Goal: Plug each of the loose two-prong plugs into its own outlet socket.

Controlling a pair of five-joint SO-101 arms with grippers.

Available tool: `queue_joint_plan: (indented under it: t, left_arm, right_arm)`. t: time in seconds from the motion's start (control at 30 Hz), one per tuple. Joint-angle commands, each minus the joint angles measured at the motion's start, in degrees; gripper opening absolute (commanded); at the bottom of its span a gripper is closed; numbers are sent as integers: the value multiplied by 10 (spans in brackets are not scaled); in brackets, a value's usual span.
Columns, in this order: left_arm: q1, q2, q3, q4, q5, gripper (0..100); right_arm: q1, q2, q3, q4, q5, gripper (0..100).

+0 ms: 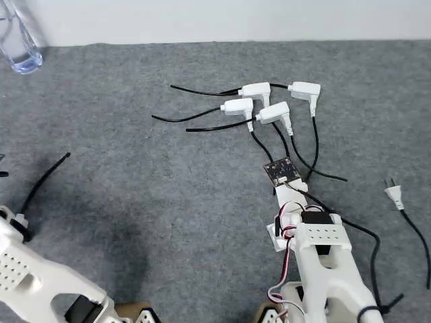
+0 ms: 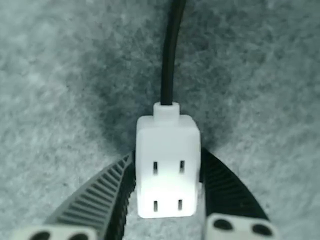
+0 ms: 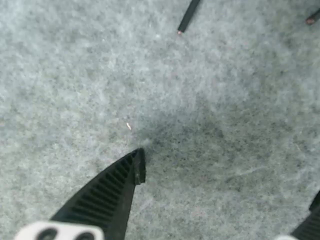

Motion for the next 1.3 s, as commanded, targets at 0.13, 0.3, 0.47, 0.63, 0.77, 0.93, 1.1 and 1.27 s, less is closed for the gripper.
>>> queue_joint_plan:
  t: [0.13,0.3,0.47,0.63,0.77,0.93,1.1,1.27]
  left_arm:
    - [21,-6,-23,-4,24,41]
    - [63,-48,-24,59,24,12]
    - [142,-155,-24,146,24,12]
    - [257,-297,-5,184,25,12]
    - [382,-392,73,184,25,12]
    - [565,-516,180,184,28,12]
    - [680,-655,212,183,29,12]
    - [760,-677,302,176,29,12]
  right_arm:
    - [-8,-15,-4,-12,-4,483]
    - [-8,-15,-4,-17,-4,483]
    - [-8,-15,-4,-17,-4,483]
    - [58,-24,-11,-35,-11,483]
    - [171,-51,-14,-75,-90,483]
    - [182,-58,-13,-80,-97,483]
    - [196,-64,-13,-87,-101,483]
    - [251,-64,-17,-109,-142,483]
